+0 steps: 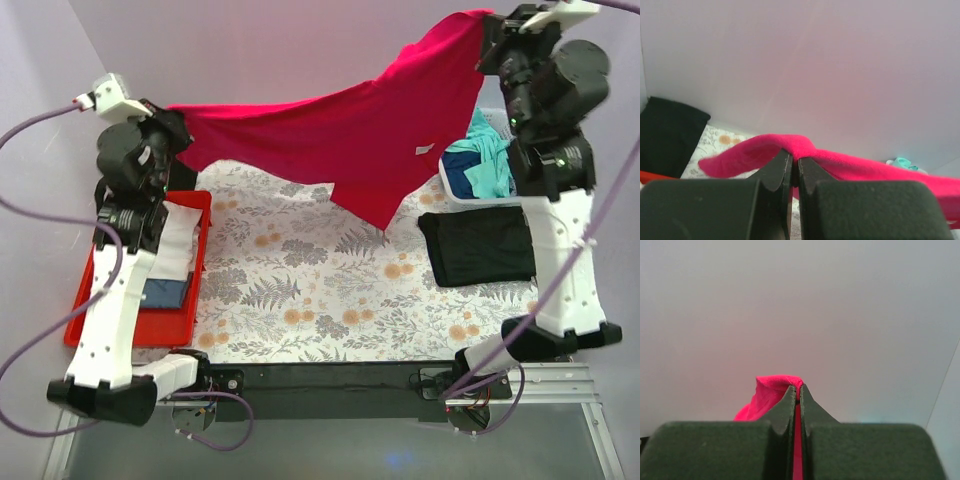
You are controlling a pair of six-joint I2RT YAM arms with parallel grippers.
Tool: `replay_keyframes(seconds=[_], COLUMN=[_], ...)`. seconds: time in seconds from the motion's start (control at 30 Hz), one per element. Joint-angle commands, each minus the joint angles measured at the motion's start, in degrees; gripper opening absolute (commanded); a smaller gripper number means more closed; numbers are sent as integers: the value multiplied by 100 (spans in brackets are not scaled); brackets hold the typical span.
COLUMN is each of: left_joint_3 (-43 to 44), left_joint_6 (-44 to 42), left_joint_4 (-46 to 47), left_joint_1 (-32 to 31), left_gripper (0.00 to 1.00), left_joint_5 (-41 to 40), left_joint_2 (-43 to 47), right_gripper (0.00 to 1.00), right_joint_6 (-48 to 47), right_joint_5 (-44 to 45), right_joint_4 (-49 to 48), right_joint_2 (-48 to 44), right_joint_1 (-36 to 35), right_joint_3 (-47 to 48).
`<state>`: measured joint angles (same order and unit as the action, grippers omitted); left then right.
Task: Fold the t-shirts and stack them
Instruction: Flatten out the tshirt
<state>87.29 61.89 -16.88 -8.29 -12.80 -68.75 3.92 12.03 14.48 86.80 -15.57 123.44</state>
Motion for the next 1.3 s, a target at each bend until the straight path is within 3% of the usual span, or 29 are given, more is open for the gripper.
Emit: replay_keyframes(seconds=[0.0, 0.3, 0.4, 0.53, 0.67, 0.93, 1.1, 1.27], left_joint_3=[-378, -537, -467, -283, -98, 491, 649, 938], left_joint_6=[-291, -353, -493, -1107, -1521, -1522, -1531, -1636], left_joint_4=[-263, -377, -421, -762, -1097, -1432, -1405, -1501], left_joint_1=[30, 30, 30, 30, 30, 38, 47, 47], left_gripper=[0, 0, 0, 0, 0, 0, 0, 0], left_joint_5=[128, 1058, 1270, 2724, 3361, 3372, 2697, 2554], left_joint_2=[642, 1592, 1523, 1190, 786, -288, -95, 160], right_gripper=[1, 1, 1, 1, 1, 1, 1, 1], right_joint_6=[-304, -322, -375, -541, -682, -630, -638, -630], right_joint_5=[19, -192, -114, 97, 369, 388, 352, 256], right_joint_4=[204, 292, 301, 292, 266, 239, 239, 231], right_joint_2=[-611, -1509, -1369, -1062, -674, 222, 92, -286], right_joint_1=[-139, -148, -148, -148, -148, -7, 54, 54], right_joint_3=[155, 338, 453, 462, 471, 778, 814, 761])
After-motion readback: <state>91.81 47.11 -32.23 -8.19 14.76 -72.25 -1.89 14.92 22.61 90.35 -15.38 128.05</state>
